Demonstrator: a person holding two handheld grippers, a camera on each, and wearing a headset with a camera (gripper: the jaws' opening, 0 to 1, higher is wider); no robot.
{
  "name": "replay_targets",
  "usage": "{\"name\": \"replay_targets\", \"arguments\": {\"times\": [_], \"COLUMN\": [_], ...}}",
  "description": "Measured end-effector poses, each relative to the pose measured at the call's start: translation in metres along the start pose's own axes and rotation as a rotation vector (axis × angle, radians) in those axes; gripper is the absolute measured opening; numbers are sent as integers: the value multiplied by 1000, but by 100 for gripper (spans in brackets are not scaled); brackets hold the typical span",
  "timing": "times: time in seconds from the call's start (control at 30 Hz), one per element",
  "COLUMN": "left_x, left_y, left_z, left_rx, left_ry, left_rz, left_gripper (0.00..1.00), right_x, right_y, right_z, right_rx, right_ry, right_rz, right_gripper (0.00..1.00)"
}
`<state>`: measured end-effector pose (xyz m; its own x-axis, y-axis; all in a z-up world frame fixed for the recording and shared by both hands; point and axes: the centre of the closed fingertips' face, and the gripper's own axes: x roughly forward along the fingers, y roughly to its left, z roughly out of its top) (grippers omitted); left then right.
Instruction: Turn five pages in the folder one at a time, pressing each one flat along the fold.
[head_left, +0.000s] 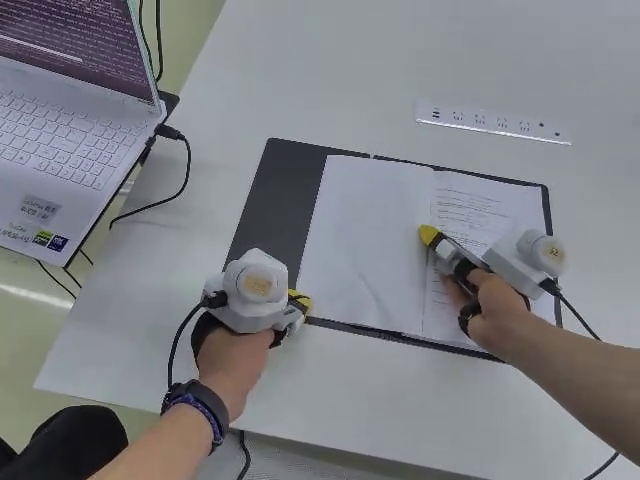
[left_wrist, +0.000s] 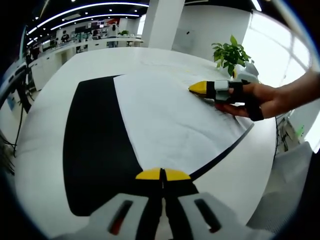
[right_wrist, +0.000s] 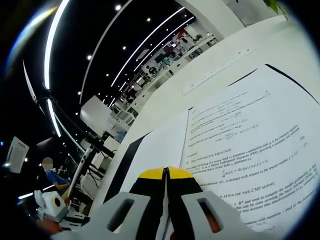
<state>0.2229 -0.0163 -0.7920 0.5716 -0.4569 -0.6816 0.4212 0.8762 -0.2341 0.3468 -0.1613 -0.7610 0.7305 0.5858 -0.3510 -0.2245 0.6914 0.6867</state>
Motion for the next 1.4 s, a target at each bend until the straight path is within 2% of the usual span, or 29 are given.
{"name": "replay_targets", "arguments": {"times": [0.2, 0.63, 0.9, 1.4], "left_x": [0, 0, 0, -1], "left_y": [0, 0, 0, -1], "left_z": [0, 0, -1, -1], "left_rx": [4, 5, 11, 20], "left_ry": [0, -5, -10, -15], "left_rz": [-3, -5, -5, -5], "left_gripper": [0, 0, 0, 0], "right_x": [-11, -22, -36, -53], "right_y": [1, -2, -2, 5], "right_z": [-8, -25, -44, -65], "right_rx": [6, -36, -69, -80], "right_ry": [0, 54, 94, 109], "right_rz": [1, 24, 42, 53], "right_gripper": [0, 0, 0, 0]}}
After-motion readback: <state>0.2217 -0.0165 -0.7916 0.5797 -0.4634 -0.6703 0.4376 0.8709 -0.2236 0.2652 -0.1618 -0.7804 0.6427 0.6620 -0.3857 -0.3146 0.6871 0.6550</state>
